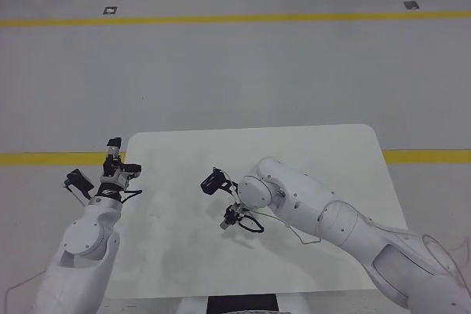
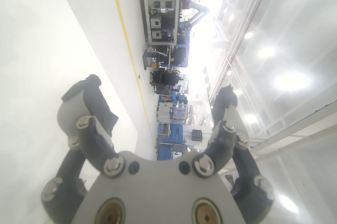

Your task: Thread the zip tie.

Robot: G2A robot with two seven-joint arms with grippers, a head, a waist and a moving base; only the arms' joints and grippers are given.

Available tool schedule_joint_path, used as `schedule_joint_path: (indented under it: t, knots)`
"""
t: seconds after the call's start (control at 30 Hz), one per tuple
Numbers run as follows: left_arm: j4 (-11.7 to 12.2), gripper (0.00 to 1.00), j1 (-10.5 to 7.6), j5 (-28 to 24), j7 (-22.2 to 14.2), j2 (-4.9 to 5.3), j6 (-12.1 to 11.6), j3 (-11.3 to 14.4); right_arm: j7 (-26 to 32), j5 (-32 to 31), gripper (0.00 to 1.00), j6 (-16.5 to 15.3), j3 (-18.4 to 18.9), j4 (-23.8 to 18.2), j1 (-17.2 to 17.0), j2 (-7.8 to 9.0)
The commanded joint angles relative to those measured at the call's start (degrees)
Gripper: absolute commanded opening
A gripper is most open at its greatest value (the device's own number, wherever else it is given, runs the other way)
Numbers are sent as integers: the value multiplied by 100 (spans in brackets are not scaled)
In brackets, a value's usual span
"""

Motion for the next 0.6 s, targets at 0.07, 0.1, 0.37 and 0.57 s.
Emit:
schedule_joint_path:
  t: [0.07, 0.1, 0.37, 0.57]
  knots:
    - [0, 100, 0, 0, 0, 0, 0, 0, 0, 1, 100, -2, 1, -1, -1, 0]
    - [0, 100, 0, 0, 0, 0, 0, 0, 0, 1, 100, -2, 1, -1, -1, 0]
    - [0, 100, 0, 0, 0, 0, 0, 0, -93, -19, 100, -316, -52, 203, -64, -65]
    - [0, 100, 0, 0, 0, 0, 0, 0, -93, -19, 100, -316, -52, 203, -64, -65]
